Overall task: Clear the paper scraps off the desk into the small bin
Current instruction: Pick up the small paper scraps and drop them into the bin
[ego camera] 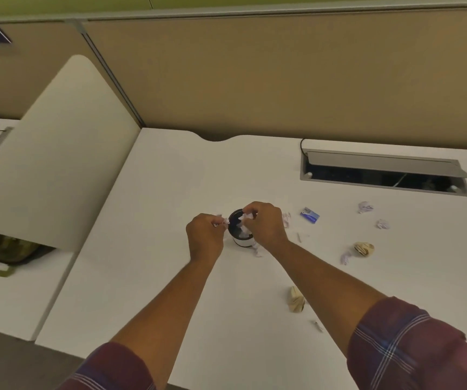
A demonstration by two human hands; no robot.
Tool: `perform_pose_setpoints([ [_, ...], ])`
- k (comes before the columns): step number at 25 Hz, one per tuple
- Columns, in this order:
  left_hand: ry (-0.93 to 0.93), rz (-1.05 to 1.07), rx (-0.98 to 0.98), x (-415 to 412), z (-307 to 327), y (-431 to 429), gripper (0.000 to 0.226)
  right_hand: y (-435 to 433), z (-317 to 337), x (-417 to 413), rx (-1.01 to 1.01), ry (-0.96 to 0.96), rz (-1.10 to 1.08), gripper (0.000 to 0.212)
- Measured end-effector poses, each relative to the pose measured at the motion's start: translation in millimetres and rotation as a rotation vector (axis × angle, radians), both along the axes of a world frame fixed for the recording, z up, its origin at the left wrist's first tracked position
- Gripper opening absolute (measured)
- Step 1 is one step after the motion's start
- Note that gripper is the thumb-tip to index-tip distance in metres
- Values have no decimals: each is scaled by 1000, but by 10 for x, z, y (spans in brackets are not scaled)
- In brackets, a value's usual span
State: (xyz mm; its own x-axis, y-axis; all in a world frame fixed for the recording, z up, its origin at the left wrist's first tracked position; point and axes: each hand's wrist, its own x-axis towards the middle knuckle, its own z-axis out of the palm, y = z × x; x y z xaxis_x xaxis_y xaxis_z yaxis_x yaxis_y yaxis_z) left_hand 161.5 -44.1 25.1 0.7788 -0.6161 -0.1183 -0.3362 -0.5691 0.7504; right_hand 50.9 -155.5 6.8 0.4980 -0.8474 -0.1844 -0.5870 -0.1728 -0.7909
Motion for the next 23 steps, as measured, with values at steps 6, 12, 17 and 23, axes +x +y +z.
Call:
perform_pose_setpoints([
  [6, 15, 2, -47, 178, -122, 60, 9, 66, -153, 224, -106, 316, 329, 9],
  [12, -2, -82, -50, 113, -116, -94, 11, 29, -114, 37, -200, 164, 56, 20],
  [17, -8, -189, -66, -27, -126, -335, 11, 21, -127, -503, -112, 77, -198, 26],
  [23, -128, -449, 142, -79, -294, -415, 13, 84, -173, -1217, -100, 124, -243, 24],
])
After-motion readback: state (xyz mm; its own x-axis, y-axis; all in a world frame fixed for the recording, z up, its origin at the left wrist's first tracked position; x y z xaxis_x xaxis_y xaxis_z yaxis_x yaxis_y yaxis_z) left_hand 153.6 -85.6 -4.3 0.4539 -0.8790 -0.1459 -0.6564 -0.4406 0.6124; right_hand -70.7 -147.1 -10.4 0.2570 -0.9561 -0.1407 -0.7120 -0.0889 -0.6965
